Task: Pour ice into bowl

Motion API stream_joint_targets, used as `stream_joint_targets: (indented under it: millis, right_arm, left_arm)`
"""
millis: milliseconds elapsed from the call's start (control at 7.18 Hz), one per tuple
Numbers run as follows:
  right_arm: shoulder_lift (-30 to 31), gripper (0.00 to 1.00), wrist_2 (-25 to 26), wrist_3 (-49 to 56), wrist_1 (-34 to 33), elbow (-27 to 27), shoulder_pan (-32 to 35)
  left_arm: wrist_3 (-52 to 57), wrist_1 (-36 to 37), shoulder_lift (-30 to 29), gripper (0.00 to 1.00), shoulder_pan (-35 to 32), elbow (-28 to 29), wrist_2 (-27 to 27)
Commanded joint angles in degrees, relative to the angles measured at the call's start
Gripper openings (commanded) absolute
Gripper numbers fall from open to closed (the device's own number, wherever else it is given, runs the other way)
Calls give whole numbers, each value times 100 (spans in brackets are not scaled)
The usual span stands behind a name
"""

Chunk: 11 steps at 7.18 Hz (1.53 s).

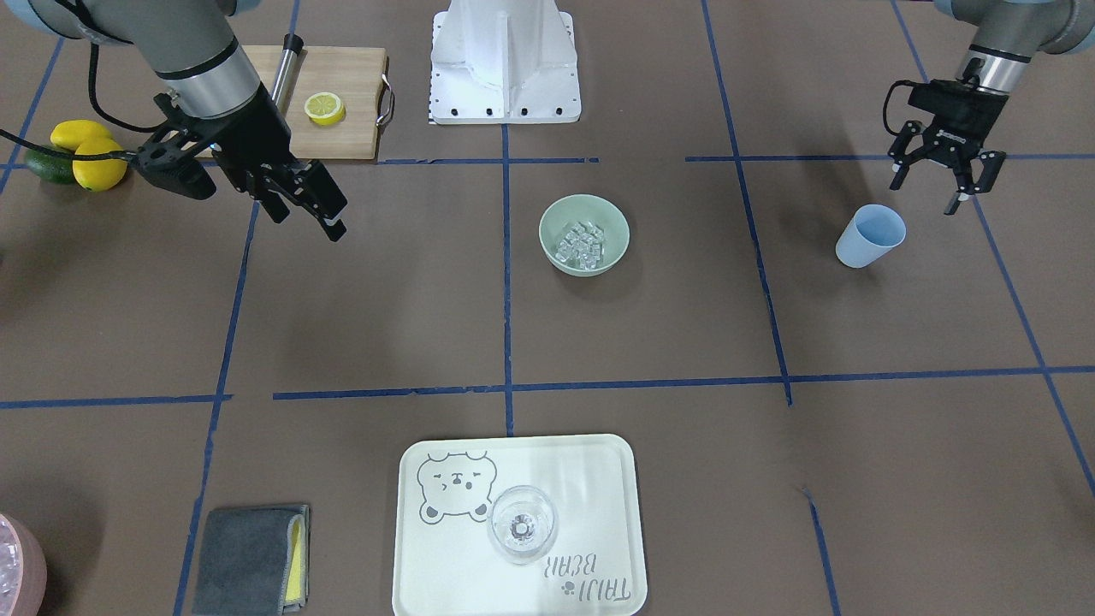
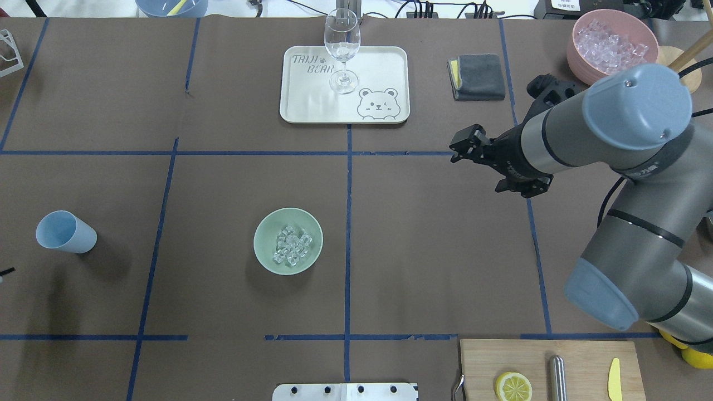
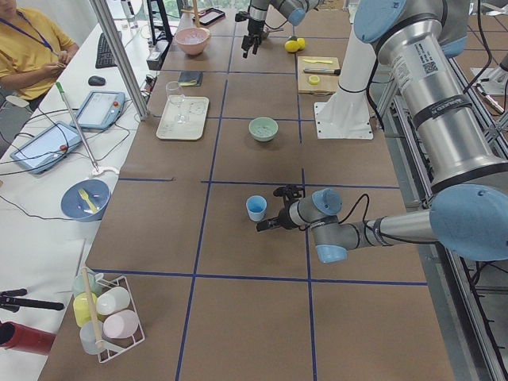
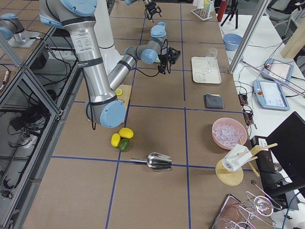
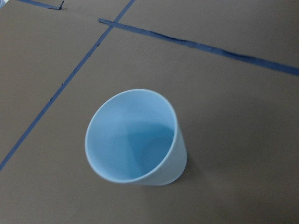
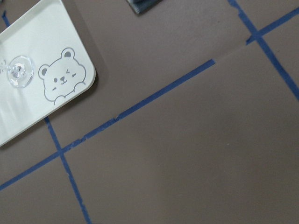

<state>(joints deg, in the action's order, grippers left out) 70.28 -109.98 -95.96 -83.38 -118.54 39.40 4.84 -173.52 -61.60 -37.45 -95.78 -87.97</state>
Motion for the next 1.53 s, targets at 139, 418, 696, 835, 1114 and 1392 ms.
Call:
stream_joint_targets:
  millis: [139,418,696,835,1114,1392]
  right_arm:
    - [-810,100,789,-607,-3,311,-1325]
    - [-1681,100,1144,-994,67,1328,-1741]
    - [-2419,100,1978,-977,338,2592,-2050]
    - [-2466,99,2007,-1030,906,3121,-2050]
    - [-2581,88,2077,-1091,1360,3513,-2085]
    - [-2564,26,2033,-1083,1368,3478,-2164]
  left_arm:
    - [1783,1910,-920,100,-2447,139,-1230]
    - [1774,2691,-1363,100,-2994,139,-1712]
    - [1739,2648,-1337,100,-3172,129,-2014]
    - [1722,2630,-1346,100,-3181,95,-2014]
    - [1722,2621,-1337,100,-3190,51,-2023]
    - [1669,2613,-1346,100,-3199,59,-2014]
